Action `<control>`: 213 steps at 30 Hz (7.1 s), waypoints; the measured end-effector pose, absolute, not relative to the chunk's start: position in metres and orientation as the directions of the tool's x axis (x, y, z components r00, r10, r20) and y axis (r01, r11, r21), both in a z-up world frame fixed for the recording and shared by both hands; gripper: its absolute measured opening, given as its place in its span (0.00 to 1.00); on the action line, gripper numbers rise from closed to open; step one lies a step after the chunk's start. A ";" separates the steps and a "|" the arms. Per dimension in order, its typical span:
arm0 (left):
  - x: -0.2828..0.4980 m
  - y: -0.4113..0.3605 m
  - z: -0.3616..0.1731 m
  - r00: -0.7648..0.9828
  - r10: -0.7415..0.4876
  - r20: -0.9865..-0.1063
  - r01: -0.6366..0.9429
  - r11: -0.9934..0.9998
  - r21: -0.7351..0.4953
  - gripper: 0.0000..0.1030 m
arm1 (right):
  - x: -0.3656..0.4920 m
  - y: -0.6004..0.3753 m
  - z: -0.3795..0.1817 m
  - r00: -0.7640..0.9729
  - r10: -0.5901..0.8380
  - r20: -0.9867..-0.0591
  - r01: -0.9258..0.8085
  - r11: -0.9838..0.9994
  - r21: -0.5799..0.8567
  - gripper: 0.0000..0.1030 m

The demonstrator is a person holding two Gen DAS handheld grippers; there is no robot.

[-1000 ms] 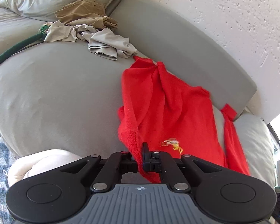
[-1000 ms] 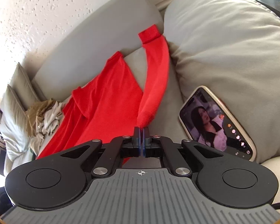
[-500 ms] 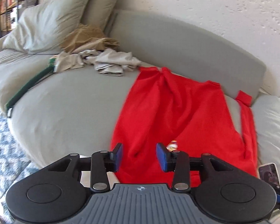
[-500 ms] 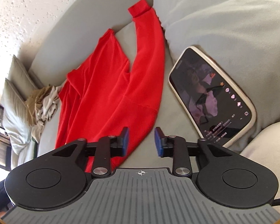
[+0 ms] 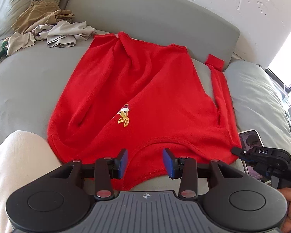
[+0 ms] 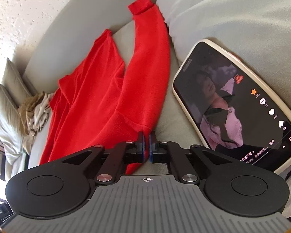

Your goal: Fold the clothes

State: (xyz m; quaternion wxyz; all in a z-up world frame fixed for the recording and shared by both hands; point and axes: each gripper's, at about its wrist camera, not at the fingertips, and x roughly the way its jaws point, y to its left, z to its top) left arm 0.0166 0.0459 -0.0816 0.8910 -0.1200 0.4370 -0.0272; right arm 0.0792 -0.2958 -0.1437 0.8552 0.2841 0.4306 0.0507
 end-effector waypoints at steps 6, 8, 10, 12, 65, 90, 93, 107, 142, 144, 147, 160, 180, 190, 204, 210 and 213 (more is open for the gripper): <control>0.015 0.049 -0.082 0.613 -0.150 -0.776 -0.066 0.969 -0.239 0.38 | 0.061 -0.287 -0.100 0.675 0.148 -0.723 0.136 0.938 0.319 0.01; 0.015 0.050 -0.084 0.606 -0.142 -0.782 -0.078 0.969 -0.236 0.37 | 0.055 -0.294 -0.095 0.655 0.136 -0.744 0.158 0.937 0.311 0.01; 0.016 0.051 -0.087 0.590 -0.133 -0.796 -0.088 0.970 -0.228 0.37 | 0.053 -0.298 -0.100 0.606 0.138 -0.784 0.167 0.941 0.295 0.00; 0.015 0.051 -0.090 0.576 -0.130 -0.807 -0.093 0.971 -0.222 0.37 | 0.050 -0.301 -0.105 0.571 0.118 -0.812 0.190 0.944 0.270 0.03; 0.186 -0.003 -0.109 0.509 -0.165 -0.845 -0.012 0.980 -0.198 0.46 | 0.211 -0.338 0.055 0.740 0.293 -0.606 -0.036 0.916 0.399 0.76; 0.213 -0.023 -0.097 0.623 -0.300 -0.723 -0.004 0.922 -0.386 0.45 | 0.481 -0.348 -0.111 0.782 0.135 -0.609 -0.010 0.979 0.204 0.03; 0.204 -0.026 -0.084 0.642 -0.316 -0.698 0.021 0.918 -0.396 0.45 | 0.441 -0.358 -0.068 0.876 0.100 -0.473 -0.003 0.979 0.202 0.03; 0.188 -0.090 -0.050 0.554 -0.573 -0.604 0.199 0.796 -0.572 0.46 | 0.323 -0.476 0.070 0.936 -0.238 -0.260 0.287 0.943 0.170 0.02; 0.030 0.047 -0.109 0.634 -0.055 -0.772 0.017 0.998 -0.057 0.20 | 0.070 -0.216 -0.104 0.509 0.402 -0.761 -0.150 0.912 0.381 0.19; 0.032 0.038 -0.121 0.602 -0.002 -0.799 0.032 0.999 0.022 0.20 | 0.064 -0.211 -0.120 0.492 0.332 -0.805 -0.139 0.943 0.303 0.18; 0.022 0.027 -0.121 0.540 0.067 -0.839 0.067 0.990 0.122 0.20 | 0.045 -0.217 -0.123 0.483 0.310 -0.819 -0.156 0.951 0.268 0.17; 0.015 0.091 -0.056 0.588 -0.142 -0.797 -0.035 0.979 -0.200 0.37 | -0.011 -0.225 -0.053 0.466 0.374 -0.802 -0.227 0.927 0.300 0.58; 0.257 0.249 -0.071 0.704 -0.347 -0.620 -0.120 0.802 -0.585 0.52 | 0.116 -0.143 0.088 0.662 0.452 -0.598 -0.340 0.892 0.297 0.82; 0.391 0.307 -0.178 0.769 -0.386 -0.510 -0.294 0.495 -0.818 0.47 | 0.178 -0.141 0.016 0.625 0.424 -0.656 -0.189 0.897 0.399 0.79; 0.453 0.258 -0.135 0.736 -0.230 -0.637 -0.170 0.847 -0.503 0.01 | 0.186 -0.150 0.004 0.646 0.369 -0.668 -0.137 0.917 0.375 0.78; 0.387 0.266 -0.031 0.855 -0.205 -0.476 0.002 0.920 -0.393 0.01 | 0.152 -0.152 0.049 0.718 0.390 -0.576 -0.168 0.901 0.401 0.78; 0.333 0.285 0.029 0.906 -0.218 -0.364 0.083 0.932 -0.353 0.01 | 0.126 -0.148 0.075 0.757 0.405 -0.513 -0.205 0.892 0.402 0.78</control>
